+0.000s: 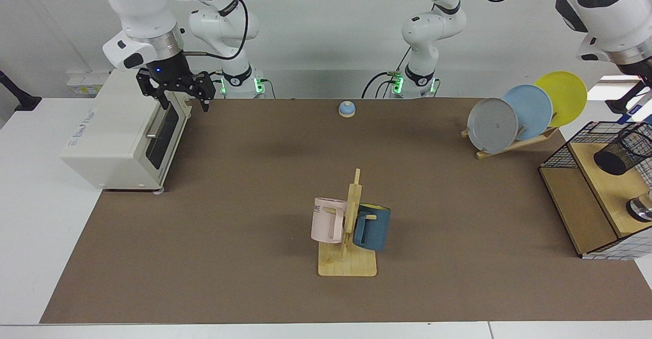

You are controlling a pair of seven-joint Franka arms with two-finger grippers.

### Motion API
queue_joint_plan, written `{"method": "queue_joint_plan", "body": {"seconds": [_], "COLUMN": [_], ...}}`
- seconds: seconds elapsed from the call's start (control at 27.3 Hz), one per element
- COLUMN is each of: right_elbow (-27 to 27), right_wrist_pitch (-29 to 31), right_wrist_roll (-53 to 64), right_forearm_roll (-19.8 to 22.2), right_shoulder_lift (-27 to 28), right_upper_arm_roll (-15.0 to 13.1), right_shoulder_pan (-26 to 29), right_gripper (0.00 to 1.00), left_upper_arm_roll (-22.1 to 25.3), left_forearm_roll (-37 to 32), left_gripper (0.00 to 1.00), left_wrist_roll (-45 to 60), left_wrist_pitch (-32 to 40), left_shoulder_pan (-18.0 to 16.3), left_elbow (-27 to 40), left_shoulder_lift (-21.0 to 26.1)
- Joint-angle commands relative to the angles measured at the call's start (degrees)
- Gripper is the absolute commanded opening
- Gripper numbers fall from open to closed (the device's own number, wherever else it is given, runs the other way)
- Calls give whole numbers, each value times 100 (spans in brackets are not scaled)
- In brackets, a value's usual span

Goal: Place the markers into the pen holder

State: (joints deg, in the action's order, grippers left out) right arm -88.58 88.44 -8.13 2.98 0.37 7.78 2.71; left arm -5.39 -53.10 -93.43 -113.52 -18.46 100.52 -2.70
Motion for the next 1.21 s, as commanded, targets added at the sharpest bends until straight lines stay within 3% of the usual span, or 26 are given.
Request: {"method": "queue_joint_plan", "body": {"seconds": [0.0,0.62,1.17], "right_elbow": [-98,-98,-90], "right_wrist_pitch": [94,94,94], "right_wrist_roll": [-101,-93,-101], "right_forearm_roll": [-104,-104,-104], "right_shoulder_lift": [-90,-90,-90], "right_upper_arm_roll": [13,13,13], "right_shoulder_pan": [28,28,28], "right_gripper": [100,100,100], "left_upper_arm_roll": [-6,3,12], "left_forearm_roll": [-306,-781,-763], "left_gripper": [0,0,0], "left_wrist_roll": [-464,-799,-826], "left_wrist_pitch": [-442,-1796,-2157], "left_shoulder_pan": [-192,-799,-984], "left_elbow": [-147,-50,204], "left_shoulder_lift": [182,613,701]}}
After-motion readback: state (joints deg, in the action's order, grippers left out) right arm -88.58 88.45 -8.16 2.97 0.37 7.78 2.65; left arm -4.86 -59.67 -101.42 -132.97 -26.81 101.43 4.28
